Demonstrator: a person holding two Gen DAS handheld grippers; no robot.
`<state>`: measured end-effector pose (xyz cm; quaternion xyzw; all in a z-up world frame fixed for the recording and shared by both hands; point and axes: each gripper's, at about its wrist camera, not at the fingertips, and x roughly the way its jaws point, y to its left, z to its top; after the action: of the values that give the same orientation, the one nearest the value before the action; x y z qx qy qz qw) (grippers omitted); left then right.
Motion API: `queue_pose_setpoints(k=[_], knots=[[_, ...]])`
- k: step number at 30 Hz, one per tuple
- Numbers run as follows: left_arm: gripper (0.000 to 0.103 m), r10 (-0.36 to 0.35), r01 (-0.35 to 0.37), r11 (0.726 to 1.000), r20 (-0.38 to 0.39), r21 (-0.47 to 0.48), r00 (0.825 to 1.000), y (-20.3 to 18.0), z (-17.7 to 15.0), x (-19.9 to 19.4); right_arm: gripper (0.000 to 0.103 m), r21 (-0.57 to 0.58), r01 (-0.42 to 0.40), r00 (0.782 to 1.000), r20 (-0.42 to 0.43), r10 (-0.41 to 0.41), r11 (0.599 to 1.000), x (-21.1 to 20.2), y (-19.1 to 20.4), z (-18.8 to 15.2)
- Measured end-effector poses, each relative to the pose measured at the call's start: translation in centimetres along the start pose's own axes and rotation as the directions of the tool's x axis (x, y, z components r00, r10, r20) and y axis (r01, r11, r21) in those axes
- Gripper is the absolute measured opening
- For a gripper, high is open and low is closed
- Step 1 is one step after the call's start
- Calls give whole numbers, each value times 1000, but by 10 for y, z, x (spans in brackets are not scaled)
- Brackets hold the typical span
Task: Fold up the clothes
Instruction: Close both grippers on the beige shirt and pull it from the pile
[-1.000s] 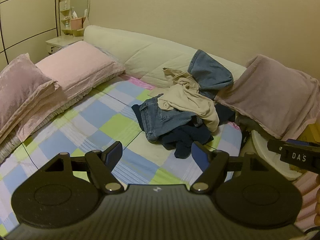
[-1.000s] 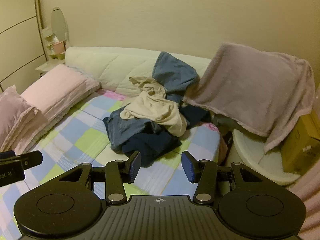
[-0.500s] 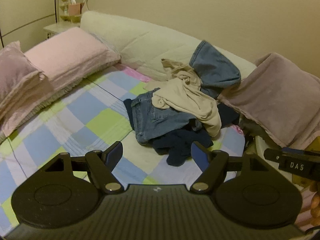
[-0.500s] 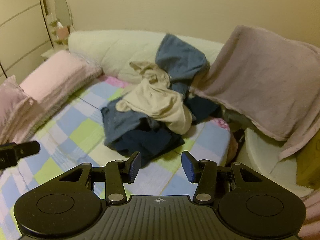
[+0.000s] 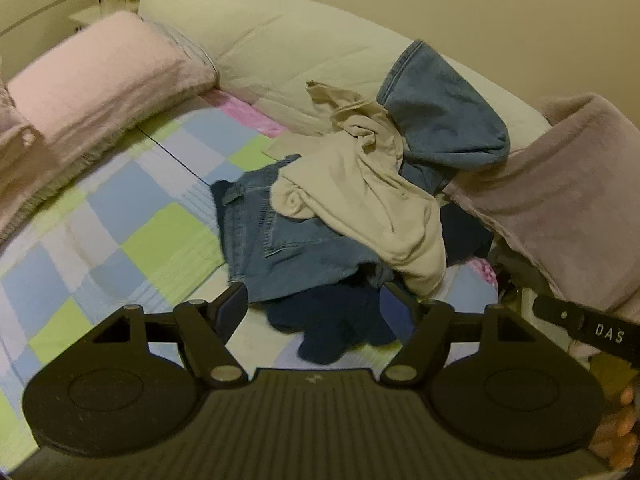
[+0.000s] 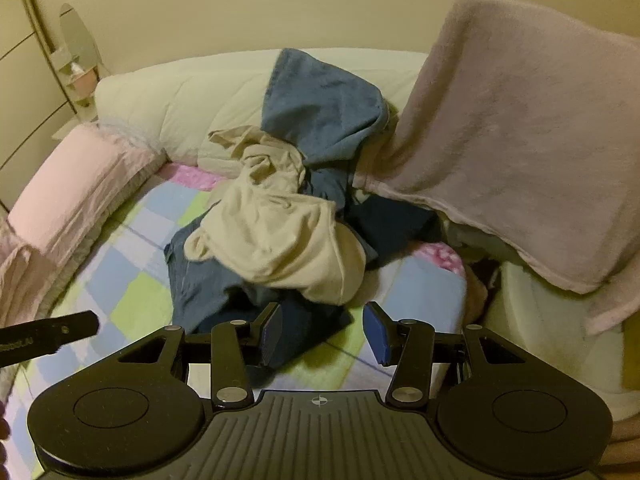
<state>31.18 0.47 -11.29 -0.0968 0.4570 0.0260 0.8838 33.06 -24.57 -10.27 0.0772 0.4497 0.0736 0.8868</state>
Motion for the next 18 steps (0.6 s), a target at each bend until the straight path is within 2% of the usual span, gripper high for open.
queue_pose_setpoints(k=[5,13,18], knots=[[70,-12,11,1000,-43,-17,999,-11,26,46,49,97,-60,998,-29,63,993,41,-21,23],[71,-32,22,995,-106,-96,994,-6,48,125,49,212,-70,995,-59,84,975,114,-44,54],[71,-47,26,989,-145,-145,988,-3,61,174,49,296,-109,986,-89,141,949,162,-64,62]])
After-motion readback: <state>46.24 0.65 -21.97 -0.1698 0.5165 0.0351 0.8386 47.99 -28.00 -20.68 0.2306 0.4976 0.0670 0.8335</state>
